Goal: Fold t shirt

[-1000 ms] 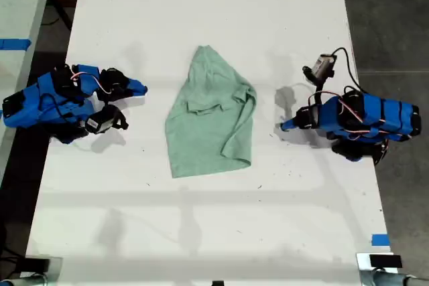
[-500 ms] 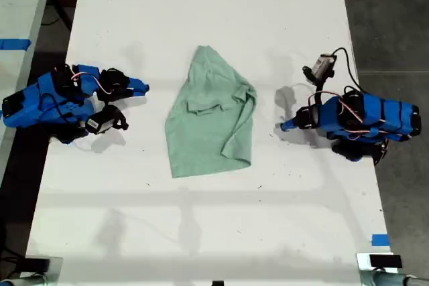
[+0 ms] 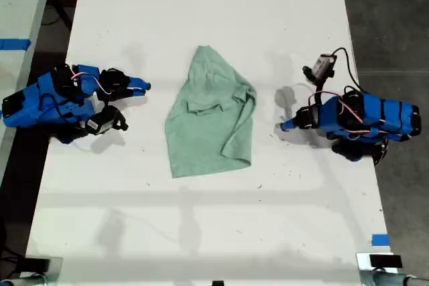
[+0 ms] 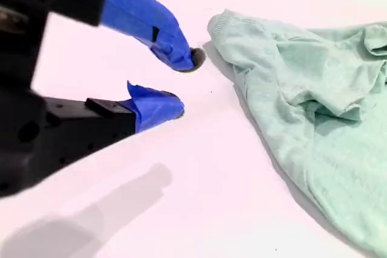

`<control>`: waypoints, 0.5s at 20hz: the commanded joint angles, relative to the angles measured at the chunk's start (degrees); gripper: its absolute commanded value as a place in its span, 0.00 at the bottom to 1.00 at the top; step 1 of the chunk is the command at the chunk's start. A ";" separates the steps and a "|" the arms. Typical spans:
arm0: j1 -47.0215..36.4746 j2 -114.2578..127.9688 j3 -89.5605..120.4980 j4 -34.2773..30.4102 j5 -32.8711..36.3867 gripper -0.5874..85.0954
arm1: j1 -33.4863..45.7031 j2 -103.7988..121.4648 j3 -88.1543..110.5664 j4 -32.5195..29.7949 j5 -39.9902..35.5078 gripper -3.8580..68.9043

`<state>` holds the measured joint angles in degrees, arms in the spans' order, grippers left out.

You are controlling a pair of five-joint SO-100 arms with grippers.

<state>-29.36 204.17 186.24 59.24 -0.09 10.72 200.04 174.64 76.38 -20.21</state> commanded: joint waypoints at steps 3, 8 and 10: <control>0.00 0.00 2.29 -0.79 -0.18 0.06 | -0.35 0.79 3.34 0.09 0.62 0.08; 0.00 -0.26 2.37 -0.79 -0.53 0.06 | -0.35 0.79 3.34 0.09 0.62 0.08; -0.26 -0.35 2.37 -0.79 -0.62 0.06 | -0.26 0.79 3.34 0.09 0.62 0.08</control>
<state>-29.09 204.17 186.24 59.24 0.00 10.72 200.04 174.64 76.38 -20.21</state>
